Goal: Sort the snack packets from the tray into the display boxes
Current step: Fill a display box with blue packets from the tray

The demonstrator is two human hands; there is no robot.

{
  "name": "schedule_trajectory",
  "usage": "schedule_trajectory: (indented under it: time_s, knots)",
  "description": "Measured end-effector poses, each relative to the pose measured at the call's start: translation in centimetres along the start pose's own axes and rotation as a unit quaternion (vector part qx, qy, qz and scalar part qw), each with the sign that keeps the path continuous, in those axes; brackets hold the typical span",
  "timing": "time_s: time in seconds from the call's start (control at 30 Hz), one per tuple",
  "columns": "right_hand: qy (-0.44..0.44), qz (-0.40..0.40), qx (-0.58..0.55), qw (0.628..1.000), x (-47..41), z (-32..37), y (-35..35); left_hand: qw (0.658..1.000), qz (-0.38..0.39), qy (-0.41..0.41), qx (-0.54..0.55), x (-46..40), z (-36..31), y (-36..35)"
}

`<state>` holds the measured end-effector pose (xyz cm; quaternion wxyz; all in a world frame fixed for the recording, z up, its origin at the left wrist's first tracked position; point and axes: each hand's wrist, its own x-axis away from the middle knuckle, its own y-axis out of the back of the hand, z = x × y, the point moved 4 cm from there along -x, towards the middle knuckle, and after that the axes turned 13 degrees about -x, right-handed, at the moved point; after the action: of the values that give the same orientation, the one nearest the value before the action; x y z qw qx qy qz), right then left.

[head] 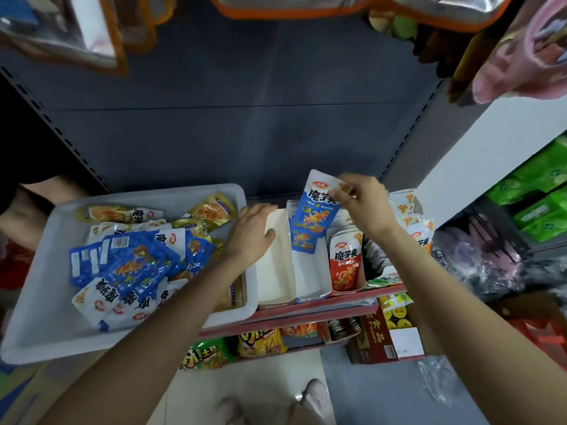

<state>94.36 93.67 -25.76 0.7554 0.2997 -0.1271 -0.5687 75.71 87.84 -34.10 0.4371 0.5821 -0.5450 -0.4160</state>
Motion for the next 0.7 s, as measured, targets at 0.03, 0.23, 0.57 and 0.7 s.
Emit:
schedule_trajectory:
  time_s: [0.03,0.23,0.57,0.7]
  knots:
    - [-0.008,0.024,0.019,1.000,-0.1,-0.2,-0.6,1.000,0.002,-0.002,-0.001,0.1,0.1,-0.1]
    - [-0.025,0.065,0.107,0.992,-0.5,-1.9,-4.7,1.000,0.005,-0.002,0.004,0.1,0.2,0.1]
    - [0.115,-0.008,0.271,0.956,1.1,-1.7,-7.2,1.000,-0.003,-0.006,0.010,0.5,0.4,0.2]
    - [0.154,-0.045,0.183,0.970,2.8,0.0,-8.0,0.997,-0.057,0.017,0.053,0.9,1.1,0.6]
